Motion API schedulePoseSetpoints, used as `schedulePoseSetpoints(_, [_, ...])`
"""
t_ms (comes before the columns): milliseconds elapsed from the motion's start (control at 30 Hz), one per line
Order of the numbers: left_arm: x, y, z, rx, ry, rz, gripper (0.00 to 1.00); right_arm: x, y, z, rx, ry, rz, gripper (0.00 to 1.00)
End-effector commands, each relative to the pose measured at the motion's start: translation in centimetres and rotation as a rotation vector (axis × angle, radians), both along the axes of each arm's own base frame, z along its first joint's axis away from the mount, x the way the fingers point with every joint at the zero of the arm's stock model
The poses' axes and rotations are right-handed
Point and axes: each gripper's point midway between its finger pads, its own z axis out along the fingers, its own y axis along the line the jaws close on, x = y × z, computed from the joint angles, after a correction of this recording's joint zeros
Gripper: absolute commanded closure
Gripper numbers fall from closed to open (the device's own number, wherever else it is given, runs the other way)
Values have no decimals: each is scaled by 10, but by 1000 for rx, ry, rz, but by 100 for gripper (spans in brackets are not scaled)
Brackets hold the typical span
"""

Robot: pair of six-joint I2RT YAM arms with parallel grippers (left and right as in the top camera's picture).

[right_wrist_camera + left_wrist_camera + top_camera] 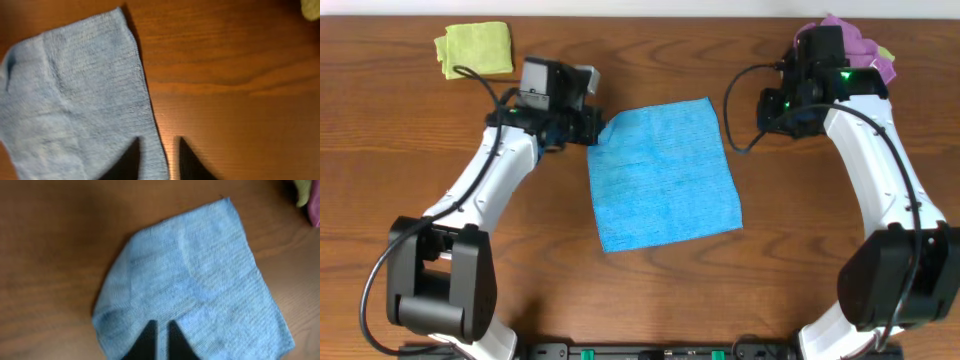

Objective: Fold the cloth

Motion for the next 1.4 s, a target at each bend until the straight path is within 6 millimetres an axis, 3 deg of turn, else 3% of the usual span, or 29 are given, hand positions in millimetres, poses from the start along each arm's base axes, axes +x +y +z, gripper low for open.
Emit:
schedulePoseSetpoints(0, [-9,6,-10,23,84,44,94,3,-1,13,6,-31,-16,98])
schedulePoseSetpoints(100, [-21,8,-16,32,145,46,94,2,-1,13,6,-31,-16,99])
schedulePoseSetpoints(267, [-25,1,-18,43,146,21,94,-6,4,10,25,3,0,98])
schedulePoseSetpoints(367, [-26,-13,-23,80,110,-42,94,-19,20,8,69,47,73,73])
schedulePoseSetpoints(433, [-28,-18,-36,146,111,-46,94,-29,26,5,68,86,91,68])
schedulePoseSetpoints(500, [-30,-22,-55,218,123,-53,94,-41,35,0,72,129,116,78])
schedulePoseSetpoints(567, [-31,-25,-66,235,138,-60,94,-49,44,-4,75,153,154,98])
schedulePoseSetpoints(867, [-16,-19,-91,263,134,-23,94,-74,74,-25,33,205,310,98])
schedulePoseSetpoints(1067, [2,-18,-86,276,58,6,94,-93,82,-44,5,257,350,98])
schedulePoseSetpoints(1367, [12,-21,-88,263,23,11,94,-111,91,-66,1,298,390,98])
